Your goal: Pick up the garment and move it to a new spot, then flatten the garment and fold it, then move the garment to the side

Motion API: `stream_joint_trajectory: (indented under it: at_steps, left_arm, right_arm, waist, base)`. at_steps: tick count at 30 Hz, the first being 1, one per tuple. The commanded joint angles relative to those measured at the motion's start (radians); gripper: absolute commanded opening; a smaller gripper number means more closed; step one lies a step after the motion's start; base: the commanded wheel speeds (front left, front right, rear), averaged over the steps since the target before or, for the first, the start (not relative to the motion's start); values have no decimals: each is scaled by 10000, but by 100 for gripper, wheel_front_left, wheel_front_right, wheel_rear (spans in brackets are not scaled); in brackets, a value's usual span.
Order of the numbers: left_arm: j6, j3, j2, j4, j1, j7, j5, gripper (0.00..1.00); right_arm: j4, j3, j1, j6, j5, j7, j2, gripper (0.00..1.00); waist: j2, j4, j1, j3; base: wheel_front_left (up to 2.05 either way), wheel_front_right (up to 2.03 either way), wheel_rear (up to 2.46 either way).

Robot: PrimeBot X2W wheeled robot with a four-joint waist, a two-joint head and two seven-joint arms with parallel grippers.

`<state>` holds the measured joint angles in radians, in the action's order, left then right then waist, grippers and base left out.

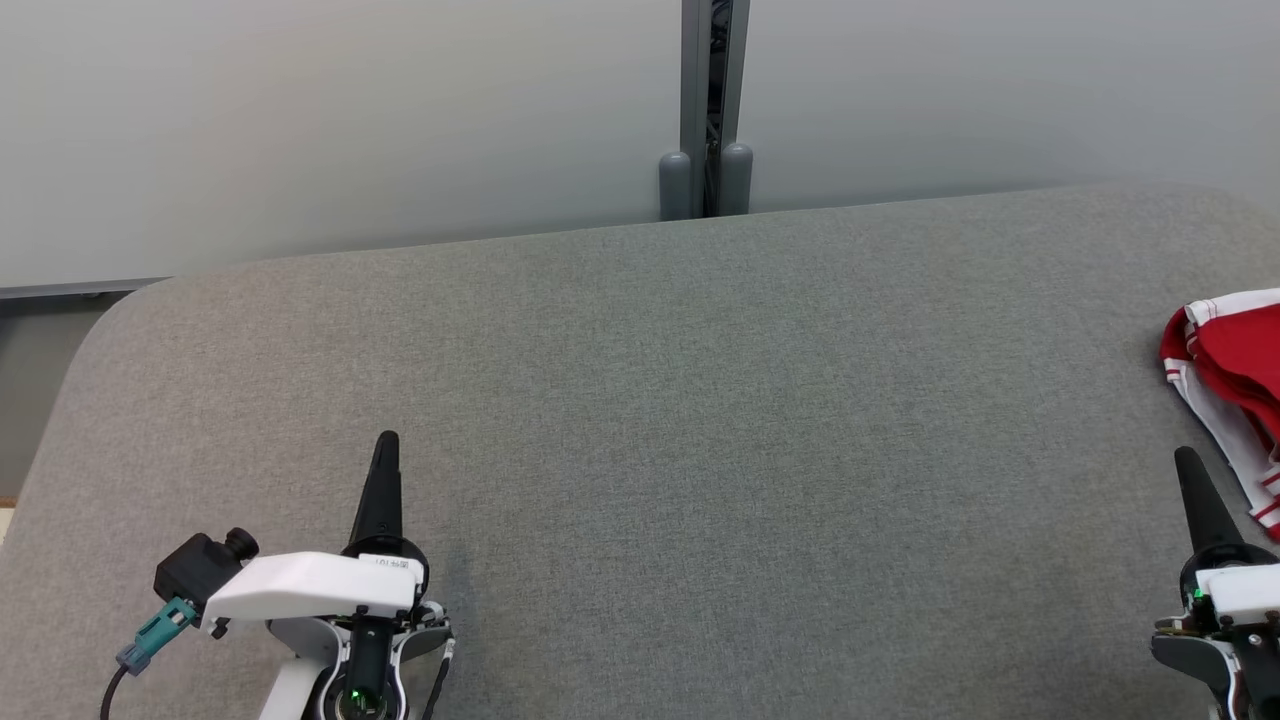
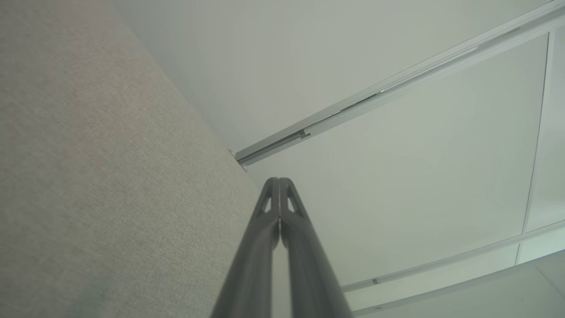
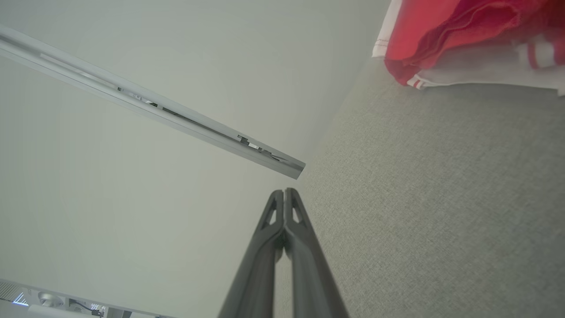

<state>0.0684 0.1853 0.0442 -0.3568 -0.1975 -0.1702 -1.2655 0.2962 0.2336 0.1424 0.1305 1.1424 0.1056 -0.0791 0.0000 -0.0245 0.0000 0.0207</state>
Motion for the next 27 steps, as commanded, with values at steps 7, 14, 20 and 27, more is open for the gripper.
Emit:
stream_joint_trajectory:
  at_steps: [7, 14, 20, 27]
  left_arm:
    - [161, 124, 49, -150, -549, 91, -771, 0]
    - [232, 220, 55, -330, -777, 161, -1379, 0]
    - [319, 309, 60, -490, -949, 215, -1860, 0]
    - [377, 401, 64, -650, -1151, 264, -2404, 0]
  right_arm:
    - [65, 374, 331, 3, 740, 321, -142, 0]
    - [205, 644, 436, 3, 1323, 606, -157, 0]
    - [291, 852, 516, 3, 1793, 832, -164, 0]
    - [423, 1099, 620, 3, 2327, 1069, -177, 0]
  waist:
    - [0, 26, 0, 0]
    - [0, 53, 0, 1]
    - [0, 76, 0, 1]
    - [0, 103, 0, 1]
  base:
    - [0, 0, 0]
    - [0, 0, 0]
    - [0, 0, 0]
    - [0, 0, 0]
